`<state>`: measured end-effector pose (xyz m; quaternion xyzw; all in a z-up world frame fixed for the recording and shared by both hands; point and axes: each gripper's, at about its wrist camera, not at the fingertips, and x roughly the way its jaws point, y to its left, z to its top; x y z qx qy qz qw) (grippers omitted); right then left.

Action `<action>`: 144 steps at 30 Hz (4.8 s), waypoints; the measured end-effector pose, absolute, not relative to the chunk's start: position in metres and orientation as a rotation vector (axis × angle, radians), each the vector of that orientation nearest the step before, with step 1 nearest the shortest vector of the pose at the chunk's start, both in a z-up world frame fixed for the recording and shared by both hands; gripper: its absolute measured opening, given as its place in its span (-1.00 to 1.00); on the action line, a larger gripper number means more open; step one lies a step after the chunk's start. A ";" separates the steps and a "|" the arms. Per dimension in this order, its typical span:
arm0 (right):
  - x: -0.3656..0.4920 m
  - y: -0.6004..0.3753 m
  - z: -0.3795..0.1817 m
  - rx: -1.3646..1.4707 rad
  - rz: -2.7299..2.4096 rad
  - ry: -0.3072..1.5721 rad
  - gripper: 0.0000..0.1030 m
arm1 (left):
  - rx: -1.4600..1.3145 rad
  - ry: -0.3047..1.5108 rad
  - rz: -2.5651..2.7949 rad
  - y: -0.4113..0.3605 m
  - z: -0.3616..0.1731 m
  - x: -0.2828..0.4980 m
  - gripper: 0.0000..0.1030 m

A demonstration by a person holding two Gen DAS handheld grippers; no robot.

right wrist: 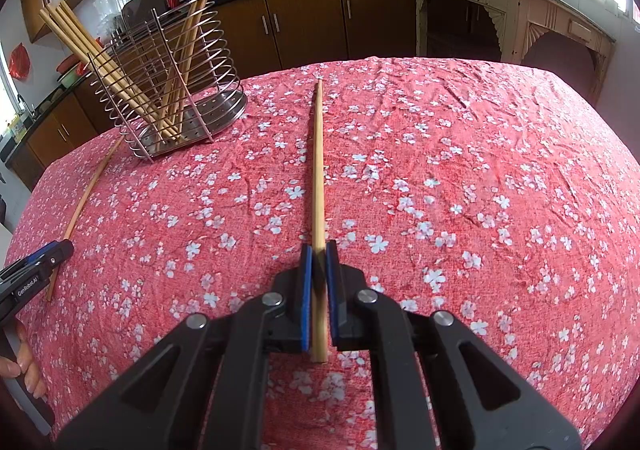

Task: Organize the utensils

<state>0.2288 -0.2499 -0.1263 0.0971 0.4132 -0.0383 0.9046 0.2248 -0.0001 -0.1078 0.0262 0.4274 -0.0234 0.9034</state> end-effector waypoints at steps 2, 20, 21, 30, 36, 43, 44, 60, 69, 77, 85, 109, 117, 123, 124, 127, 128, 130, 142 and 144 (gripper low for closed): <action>0.229 -0.250 -0.126 0.200 -0.076 0.854 -0.84 | 0.062 0.885 -0.046 -0.002 -0.108 0.224 -0.32; 0.217 -0.246 -0.123 0.183 -0.068 0.852 -0.84 | 0.058 0.883 -0.037 0.007 -0.106 0.213 -0.86; 0.216 -0.247 -0.123 0.184 -0.069 0.847 -0.84 | 0.059 0.882 -0.040 0.008 -0.106 0.211 -0.86; 0.194 -0.249 -0.091 0.128 -0.082 0.732 -0.85 | 0.012 0.815 -0.086 0.017 -0.084 0.191 -0.86; 0.184 -0.256 -0.058 0.134 -0.076 0.636 -0.85 | -0.049 0.676 -0.140 0.028 -0.040 0.175 -0.87; 0.178 -0.263 -0.019 0.157 -0.054 0.528 -0.85 | -0.103 0.556 -0.153 0.035 -0.002 0.171 -0.87; 0.178 -0.264 -0.015 0.163 -0.050 0.516 -0.85 | -0.112 0.548 -0.152 0.037 0.000 0.171 -0.87; 0.169 -0.272 0.026 0.248 0.018 0.360 -0.85 | -0.156 0.474 -0.135 0.049 0.027 0.166 -0.87; 0.165 -0.269 0.048 0.232 0.036 0.308 -0.85 | -0.130 0.418 -0.127 0.051 0.048 0.168 -0.87; 0.176 -0.252 0.078 0.201 0.078 0.268 -0.85 | -0.108 0.385 -0.121 0.040 0.066 0.177 -0.87; 0.194 -0.243 0.148 0.230 0.122 0.105 -0.85 | -0.141 0.192 -0.129 0.007 0.144 0.191 -0.87; 0.323 -0.234 0.082 0.317 0.210 0.361 -0.85 | -0.233 0.344 -0.133 -0.028 0.087 0.278 -0.87; 0.344 -0.235 0.067 0.330 0.176 0.420 -0.77 | -0.224 0.404 -0.122 -0.029 0.078 0.291 -0.85; 0.334 -0.243 0.071 0.323 0.131 0.400 -0.36 | -0.214 0.376 -0.098 -0.025 0.088 0.282 0.03; 0.331 -0.243 0.073 0.318 0.123 0.392 -0.33 | -0.211 0.373 -0.098 -0.024 0.091 0.280 0.03; 0.319 -0.245 0.079 0.303 0.093 0.367 -0.14 | -0.217 0.365 -0.098 -0.017 0.096 0.271 0.05; 0.317 -0.246 0.082 0.298 0.088 0.360 -0.11 | -0.217 0.361 -0.096 -0.016 0.098 0.269 0.05; 0.308 -0.247 0.088 0.282 0.074 0.342 -0.06 | -0.219 0.354 -0.095 -0.012 0.101 0.261 0.06; 0.235 -0.242 0.101 0.230 0.071 0.292 0.21 | -0.195 0.327 -0.067 0.014 0.108 0.212 0.14; 0.219 -0.238 0.098 0.218 0.072 0.286 0.32 | -0.180 0.325 -0.059 0.020 0.106 0.202 0.18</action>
